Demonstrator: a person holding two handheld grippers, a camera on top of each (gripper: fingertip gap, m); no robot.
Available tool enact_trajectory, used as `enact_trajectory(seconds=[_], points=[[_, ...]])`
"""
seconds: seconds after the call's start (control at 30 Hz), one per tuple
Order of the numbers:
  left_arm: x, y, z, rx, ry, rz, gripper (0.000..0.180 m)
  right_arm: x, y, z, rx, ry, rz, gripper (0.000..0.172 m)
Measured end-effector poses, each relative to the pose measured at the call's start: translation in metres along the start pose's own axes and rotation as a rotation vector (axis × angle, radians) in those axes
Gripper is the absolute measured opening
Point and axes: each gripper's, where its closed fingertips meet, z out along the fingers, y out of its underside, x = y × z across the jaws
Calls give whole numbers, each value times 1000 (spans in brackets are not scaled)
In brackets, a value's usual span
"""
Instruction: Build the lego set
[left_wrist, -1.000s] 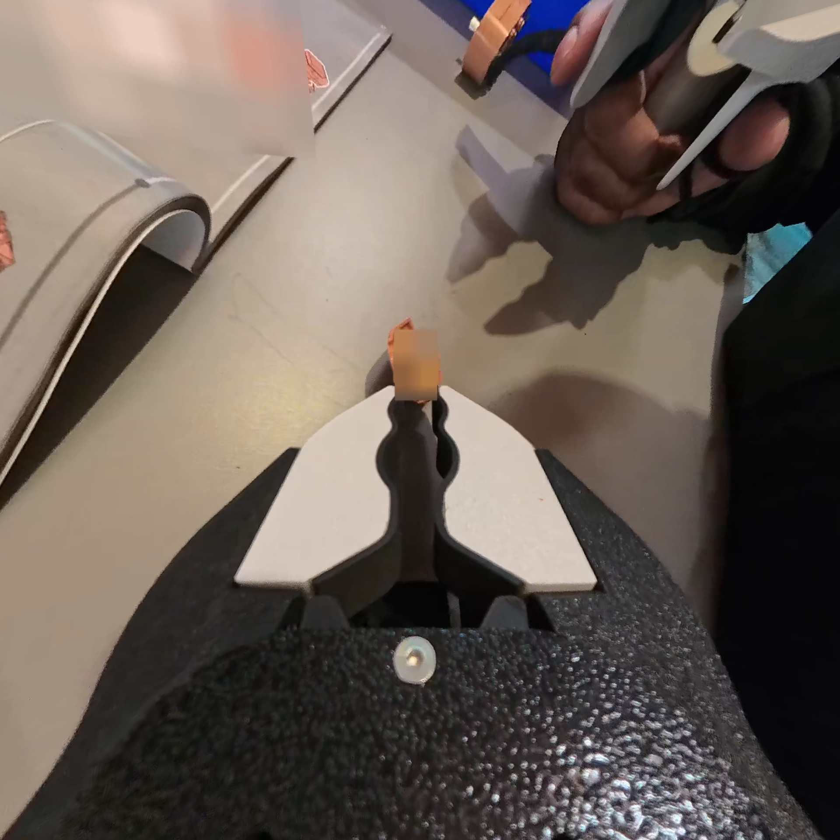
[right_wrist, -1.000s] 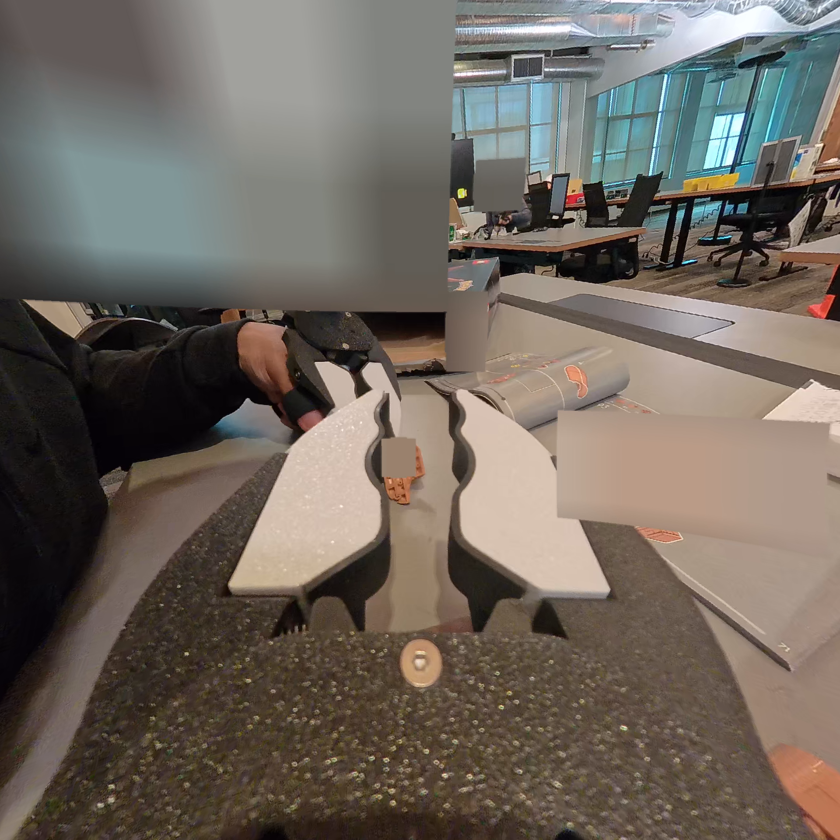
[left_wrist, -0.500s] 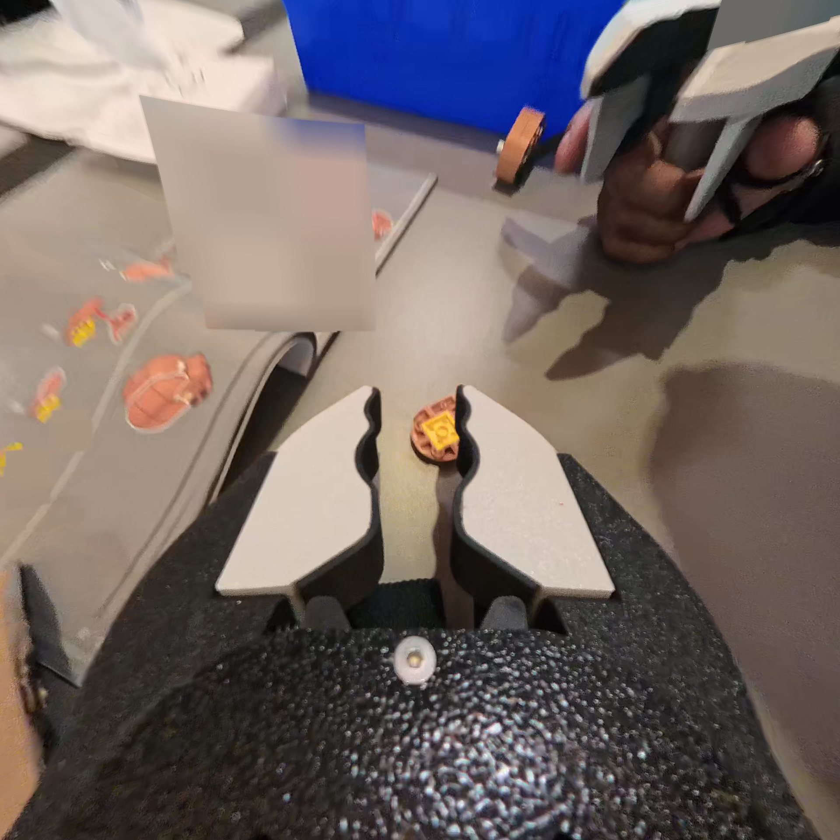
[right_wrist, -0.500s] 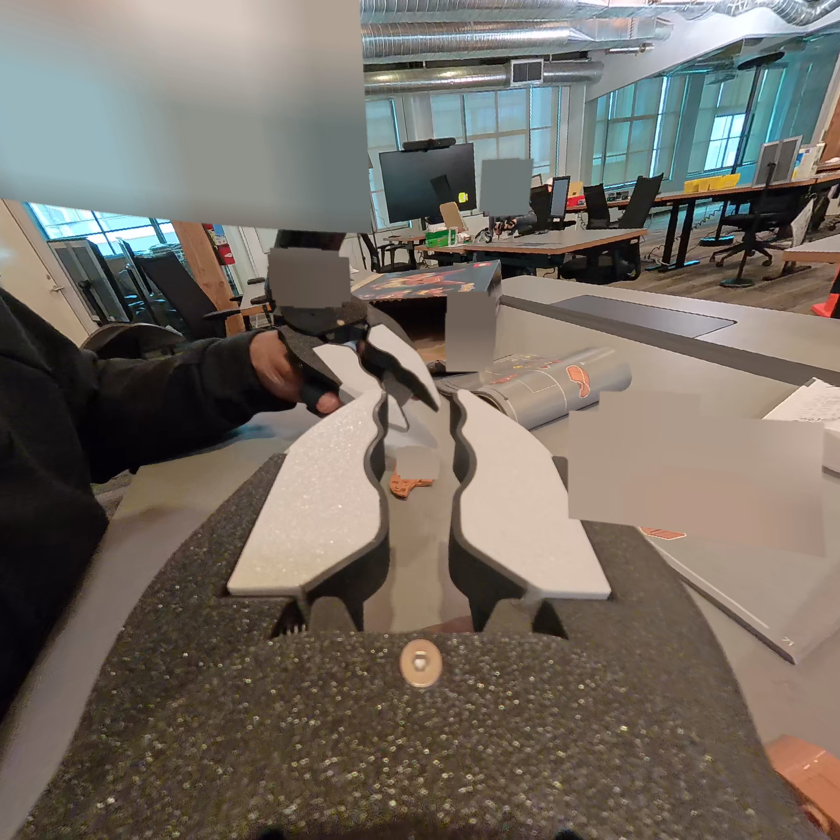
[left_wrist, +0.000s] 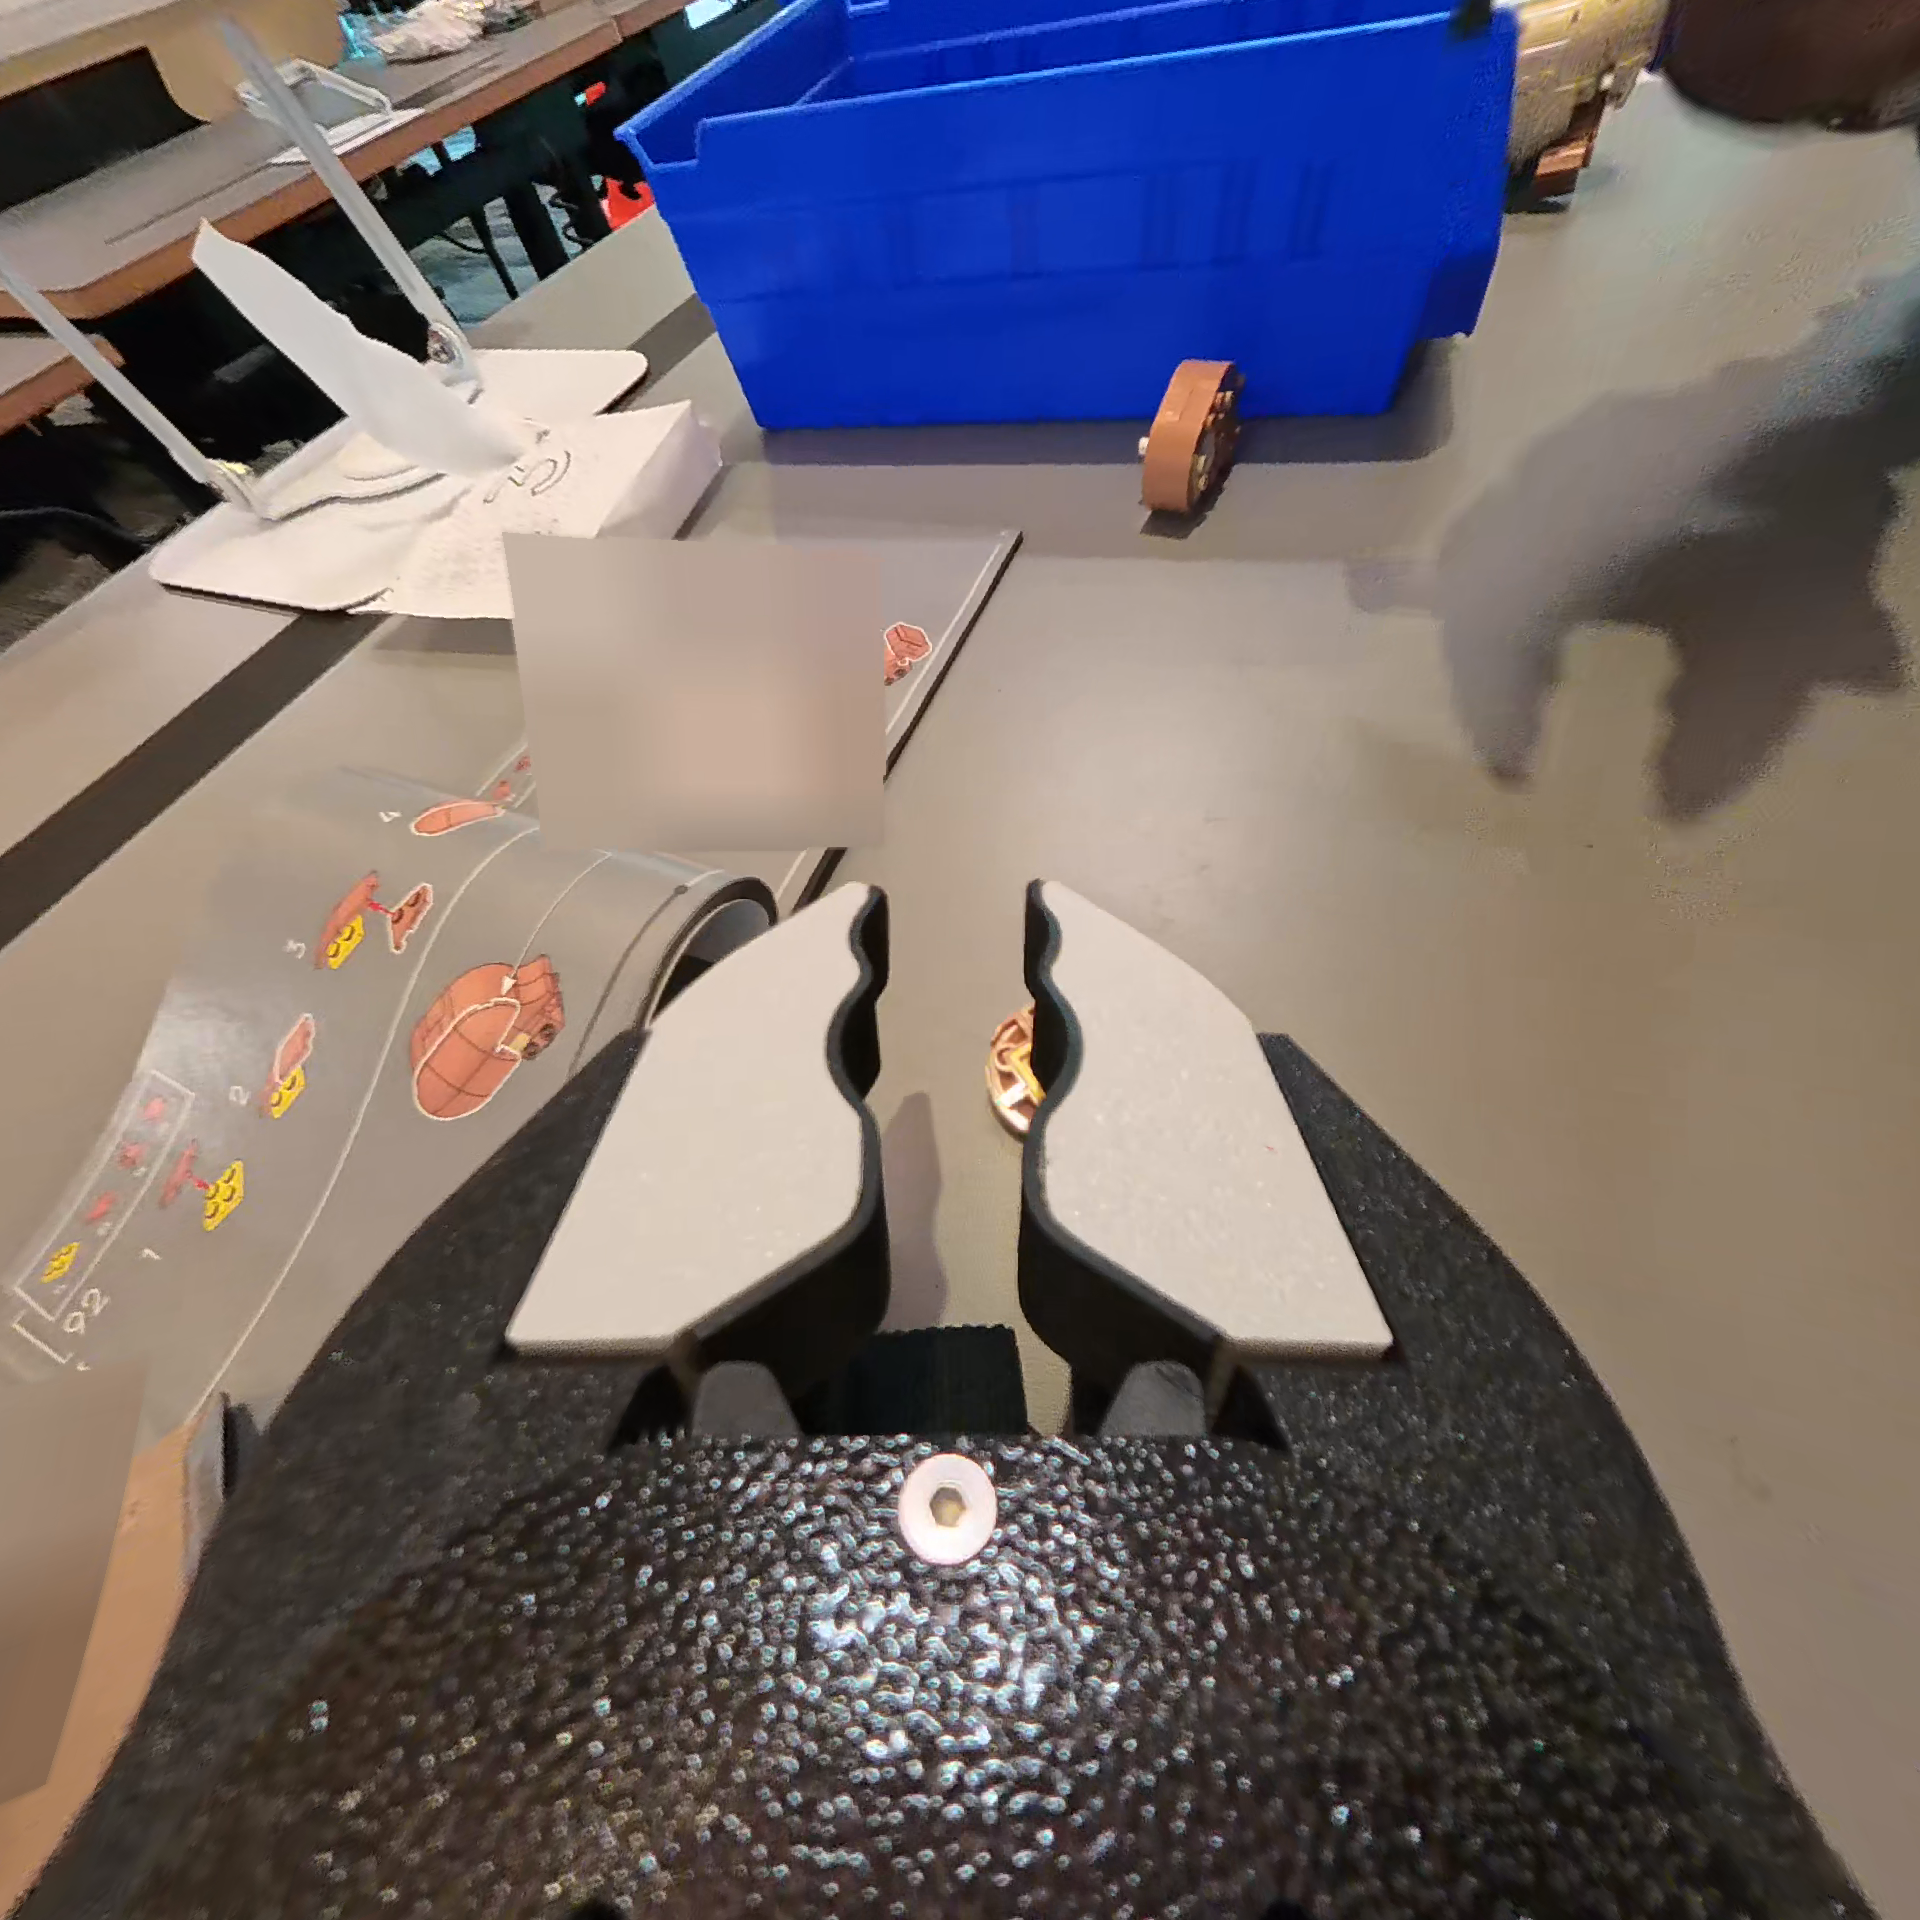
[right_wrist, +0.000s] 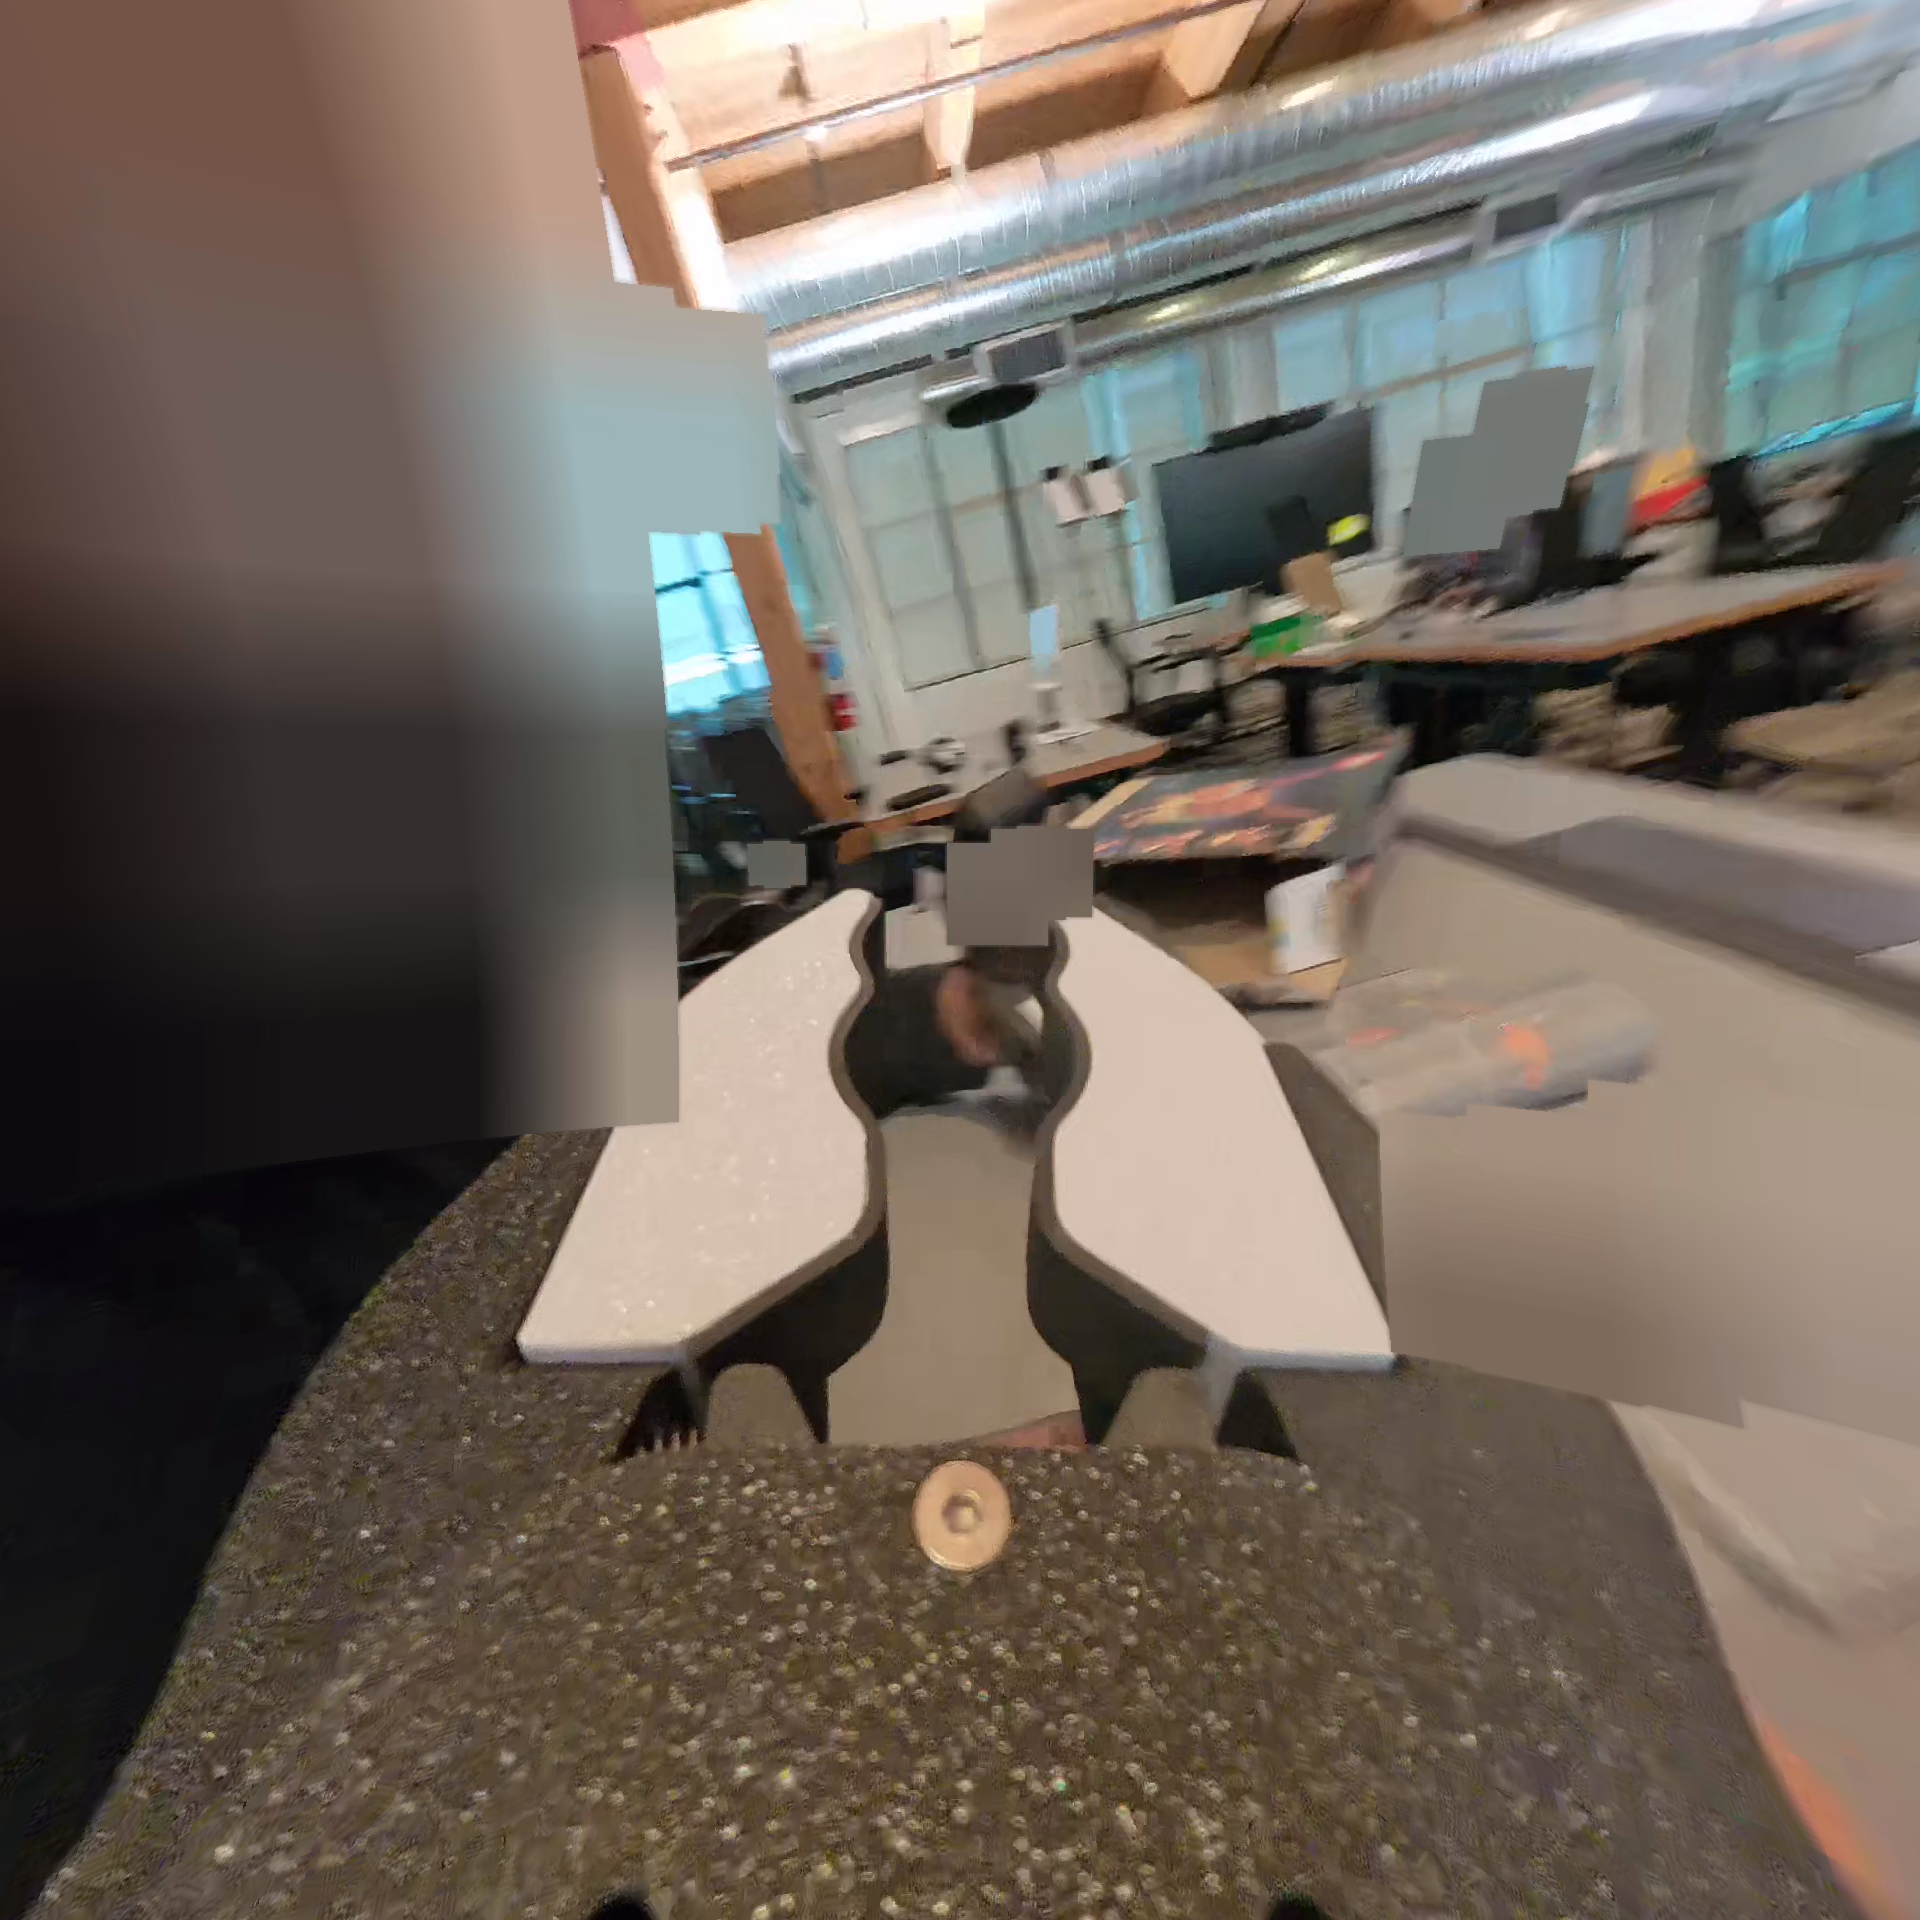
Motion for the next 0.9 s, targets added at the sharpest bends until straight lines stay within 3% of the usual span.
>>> enact_trajectory(seconds=[0.07, 0.1, 0.2, 0.27, 0.4, 0.53, 0.9], points=[[0, 1, 1, -9, -6, 7, 24, 26, -34, -40, -18, 157, -172, 21], [-1, 2, 2, -16, -14, 8, 24, 46, -41, -59, -102, 247, -261, 15], [-3, 5, 5, -46, -29, 12, 24, 138, -11, -121, -665, 497, -433, 14], [-3, 7, 7, -63, -35, 19, 24, 187, 22, -155, -1004, 569, -331, 16], [-2, 9, 8, -78, -54, 47, 23, 224, 77, -174, -1334, 546, -132, 14], [0, 9, 6, -80, -70, 85, 23, 238, 99, -181, -1383, 572, -11, 19], [5, 12, 4, -87, -35, 102, 22, 255, 124, -189, -1380, 649, 28, 25]])
